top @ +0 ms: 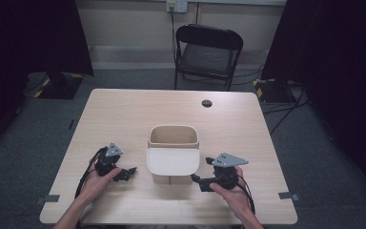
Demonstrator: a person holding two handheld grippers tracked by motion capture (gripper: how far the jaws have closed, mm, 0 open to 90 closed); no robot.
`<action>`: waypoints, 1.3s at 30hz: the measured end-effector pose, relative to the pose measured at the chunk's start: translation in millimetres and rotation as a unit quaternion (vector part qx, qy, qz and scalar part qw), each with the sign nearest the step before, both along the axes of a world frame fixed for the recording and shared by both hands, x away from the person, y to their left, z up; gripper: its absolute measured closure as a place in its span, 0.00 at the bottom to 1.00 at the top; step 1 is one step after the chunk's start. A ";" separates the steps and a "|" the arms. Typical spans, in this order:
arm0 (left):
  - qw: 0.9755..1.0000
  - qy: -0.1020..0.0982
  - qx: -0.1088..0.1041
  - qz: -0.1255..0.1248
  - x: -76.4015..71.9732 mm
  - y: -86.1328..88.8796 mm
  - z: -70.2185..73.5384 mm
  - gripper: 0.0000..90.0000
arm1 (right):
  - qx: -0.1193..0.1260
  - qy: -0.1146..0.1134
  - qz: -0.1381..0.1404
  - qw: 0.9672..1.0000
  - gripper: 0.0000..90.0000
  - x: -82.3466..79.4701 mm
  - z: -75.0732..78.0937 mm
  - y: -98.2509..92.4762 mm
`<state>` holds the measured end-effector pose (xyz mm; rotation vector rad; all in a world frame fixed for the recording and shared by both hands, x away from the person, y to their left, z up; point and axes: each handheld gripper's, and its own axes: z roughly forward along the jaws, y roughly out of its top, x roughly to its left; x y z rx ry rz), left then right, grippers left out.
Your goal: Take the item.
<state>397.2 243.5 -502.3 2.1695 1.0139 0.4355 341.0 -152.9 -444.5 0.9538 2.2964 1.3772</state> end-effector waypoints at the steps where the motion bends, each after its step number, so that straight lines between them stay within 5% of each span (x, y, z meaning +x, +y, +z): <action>1: 1.000 0.000 0.000 0.000 0.0 0.0 0.0 0.01 | 0.001 0.000 0.002 1.000 0.19 -0.2 0.4 0.9; 39: 1.000 0.000 0.000 0.001 -0.1 0.0 0.0 0.01 | 0.031 -0.028 0.024 0.999 0.34 -4.5 16.6 9.1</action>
